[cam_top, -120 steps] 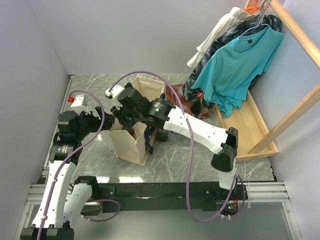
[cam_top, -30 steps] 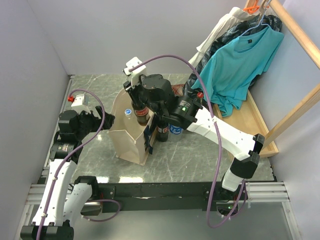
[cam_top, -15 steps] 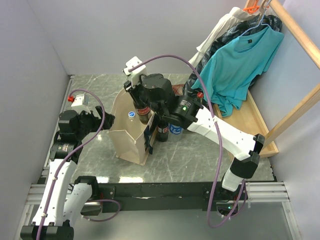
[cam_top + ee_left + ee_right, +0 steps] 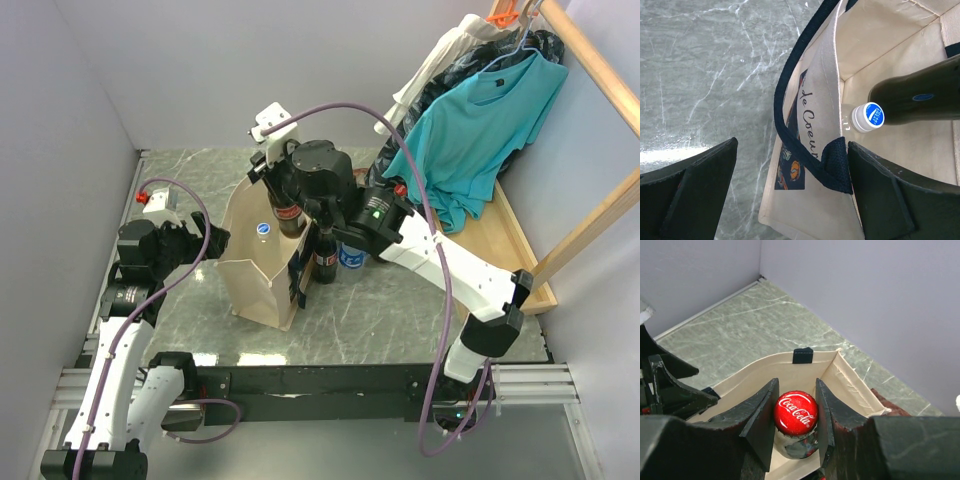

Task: Take the beverage out of the canvas bag
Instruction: Take out the drink from the canvas bag, then place the drink at the center of the board.

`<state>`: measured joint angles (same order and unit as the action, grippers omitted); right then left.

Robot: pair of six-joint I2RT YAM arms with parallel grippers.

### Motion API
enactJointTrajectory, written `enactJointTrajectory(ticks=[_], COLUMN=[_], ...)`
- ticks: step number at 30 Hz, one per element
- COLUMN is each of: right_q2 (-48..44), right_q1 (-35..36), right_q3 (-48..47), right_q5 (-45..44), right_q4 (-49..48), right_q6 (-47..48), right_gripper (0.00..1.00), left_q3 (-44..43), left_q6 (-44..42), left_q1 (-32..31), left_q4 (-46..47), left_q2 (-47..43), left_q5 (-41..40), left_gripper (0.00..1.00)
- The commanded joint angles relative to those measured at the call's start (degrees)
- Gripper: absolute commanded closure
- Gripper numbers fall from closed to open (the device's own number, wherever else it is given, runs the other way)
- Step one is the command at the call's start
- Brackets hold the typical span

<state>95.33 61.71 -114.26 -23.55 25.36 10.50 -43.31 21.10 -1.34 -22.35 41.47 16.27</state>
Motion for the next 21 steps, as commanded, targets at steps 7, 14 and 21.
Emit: enactJointTrajectory(ticks=[7, 14, 21], right_q2=[-6.47, -7.26, -8.84], right_q1=[-0.45, -0.37, -0.37], right_q3=[-10.54, -12.04, -12.04], right_q5=[-3.25, -3.43, -3.70], right_q4=[-13.50, -13.41, -14.38], right_q6=[5.23, 5.76, 6.63], right_gripper=[1.00, 1.00, 1.00], left_q3=[-0.72, -0.72, -0.72], left_q6=[-0.54, -0.54, -0.45], left_q1=[-0.24, -0.15, -0.15], left_q4=[0.55, 0.55, 0.55], left_q2=[0.10, 0.01, -0.16], left_q5=[0.43, 0.43, 0.34], left_gripper=[0.04, 0.04, 0.04])
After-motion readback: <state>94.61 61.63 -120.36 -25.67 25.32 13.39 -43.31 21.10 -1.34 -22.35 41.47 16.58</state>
